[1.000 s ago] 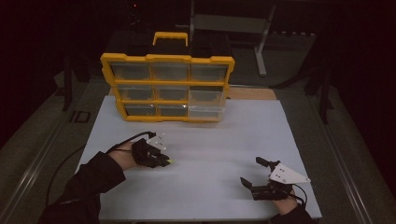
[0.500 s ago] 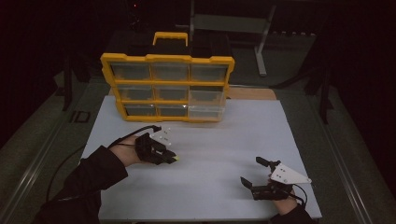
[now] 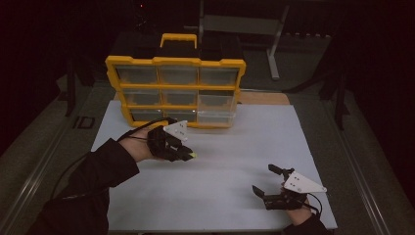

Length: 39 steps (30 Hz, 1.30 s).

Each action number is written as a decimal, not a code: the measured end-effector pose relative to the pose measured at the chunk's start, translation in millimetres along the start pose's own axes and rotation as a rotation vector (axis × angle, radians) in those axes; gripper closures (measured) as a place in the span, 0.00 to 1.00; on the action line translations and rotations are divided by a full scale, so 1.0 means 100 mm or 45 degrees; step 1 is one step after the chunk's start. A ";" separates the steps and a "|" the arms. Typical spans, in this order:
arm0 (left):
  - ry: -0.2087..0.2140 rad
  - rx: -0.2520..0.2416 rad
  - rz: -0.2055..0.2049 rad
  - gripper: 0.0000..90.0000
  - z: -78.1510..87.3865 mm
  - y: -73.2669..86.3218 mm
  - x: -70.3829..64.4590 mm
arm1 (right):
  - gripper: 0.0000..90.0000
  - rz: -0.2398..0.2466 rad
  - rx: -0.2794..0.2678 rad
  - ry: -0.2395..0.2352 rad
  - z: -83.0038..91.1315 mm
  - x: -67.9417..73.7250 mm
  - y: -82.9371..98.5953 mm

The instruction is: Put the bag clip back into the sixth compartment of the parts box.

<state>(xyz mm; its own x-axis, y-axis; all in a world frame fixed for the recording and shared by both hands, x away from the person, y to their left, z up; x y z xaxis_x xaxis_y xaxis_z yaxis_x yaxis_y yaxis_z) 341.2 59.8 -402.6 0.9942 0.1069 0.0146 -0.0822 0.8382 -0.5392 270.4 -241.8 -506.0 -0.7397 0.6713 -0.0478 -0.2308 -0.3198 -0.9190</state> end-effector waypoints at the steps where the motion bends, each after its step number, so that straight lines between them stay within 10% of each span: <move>1: -0.005 0.004 -0.015 0.87 0.02 -0.03 0.00 | 0.10 0.001 -0.001 0.000 0.00 0.00 0.00; 39: -0.086 -0.170 -0.081 0.87 0.32 -0.88 0.38 | 0.10 0.017 -0.028 0.011 0.05 0.00 -0.06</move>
<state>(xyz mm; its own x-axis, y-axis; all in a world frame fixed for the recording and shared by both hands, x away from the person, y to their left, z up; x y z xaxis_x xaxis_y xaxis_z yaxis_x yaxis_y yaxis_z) 383.6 7.0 -327.6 0.9898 0.0952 0.1064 -0.0046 0.7662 -0.6426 269.0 -243.2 -499.0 -0.7371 0.6728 -0.0630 -0.2071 -0.3138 -0.9266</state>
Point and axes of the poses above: each handheld gripper's, and its own axes: z roughly backward along the jaws, y roughly out of its underside, x roughly to its left, the point moved 6 cm from there along -z, roughly forward along the jaws, and after that the axes turned 4 degrees about x, right-handed, at the moved point
